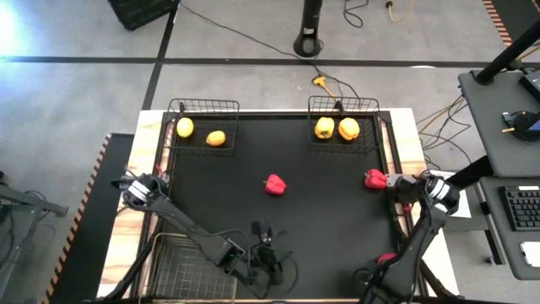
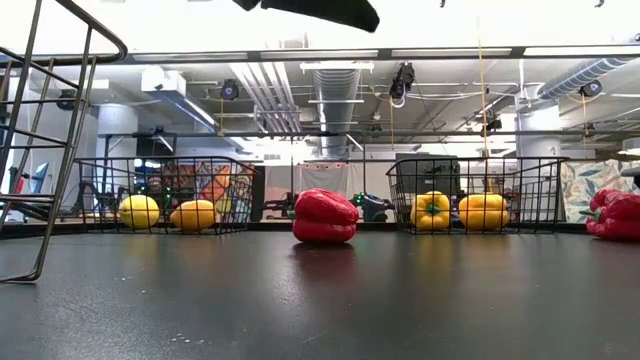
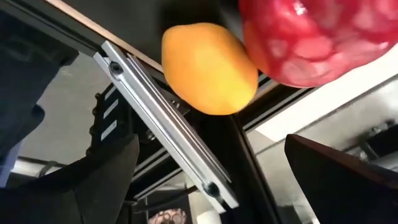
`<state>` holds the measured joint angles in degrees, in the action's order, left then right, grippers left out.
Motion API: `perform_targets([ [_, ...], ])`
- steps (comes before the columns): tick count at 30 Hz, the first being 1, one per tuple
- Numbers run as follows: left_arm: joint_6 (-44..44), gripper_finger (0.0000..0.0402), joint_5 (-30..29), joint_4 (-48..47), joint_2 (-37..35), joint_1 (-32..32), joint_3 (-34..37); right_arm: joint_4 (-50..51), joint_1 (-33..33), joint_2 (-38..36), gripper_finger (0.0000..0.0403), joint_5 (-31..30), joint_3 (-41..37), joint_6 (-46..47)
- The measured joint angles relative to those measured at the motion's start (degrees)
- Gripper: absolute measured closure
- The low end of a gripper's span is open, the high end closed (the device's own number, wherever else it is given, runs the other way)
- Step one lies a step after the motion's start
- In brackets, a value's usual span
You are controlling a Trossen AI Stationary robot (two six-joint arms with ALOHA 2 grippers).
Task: Sort produce into baskets
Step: Put the lemon into the left black wire basket
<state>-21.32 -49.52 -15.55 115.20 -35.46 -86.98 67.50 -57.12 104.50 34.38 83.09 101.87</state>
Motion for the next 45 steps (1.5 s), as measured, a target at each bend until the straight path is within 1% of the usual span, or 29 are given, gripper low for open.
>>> perform_targets([
  [4, -1.1, 0.0122, 0.0, 0.3, 0.2, 0.0, 0.0, -0.7, 0.2, 2.7, 0.0008, 2.0, 0.0, -0.1],
  [10, -2.1, 0.0122, 0.1, 0.2, 0.3, -0.2, 0.0, -1.0, 0.5, 6.3, 0.0008, 7.0, 0.0, -4.0],
  [20, -3.4, 0.0122, 0.1, 0.1, 0.3, -0.6, 0.0, -0.5, 2.5, 11.6, 0.0008, 8.6, -0.2, -15.7],
  [25, -3.4, 0.0122, 0.1, 0.1, 0.3, -0.6, 0.0, 0.2, 3.4, 11.4, 0.0008, 7.7, -0.6, -18.9],
  [28, -3.3, 0.0122, 0.1, 0.1, 0.3, -0.6, 0.0, 3.8, 4.1, 10.9, 0.0008, 3.6, -1.0, -20.3],
  [29, -3.3, 0.0122, 0.1, 0.1, 0.3, -0.6, 0.1, 4.7, 4.4, 10.9, 0.0008, 3.1, -1.0, -20.4],
  [33, -3.3, 0.0122, 0.2, -0.1, 0.3, -0.6, 0.1, 6.3, 4.9, 10.0, 0.0008, 4.1, -1.0, -21.8],
  [41, -3.4, 0.0122, 0.2, -0.8, 0.3, -0.7, 0.1, 5.7, 4.7, 9.8, 0.0008, 6.0, -1.2, -21.6],
  [45, -3.7, 0.0122, 0.2, -0.9, 0.3, -1.1, 0.3, 5.3, 3.7, 9.8, 0.0008, 7.3, -2.6, -22.6],
])
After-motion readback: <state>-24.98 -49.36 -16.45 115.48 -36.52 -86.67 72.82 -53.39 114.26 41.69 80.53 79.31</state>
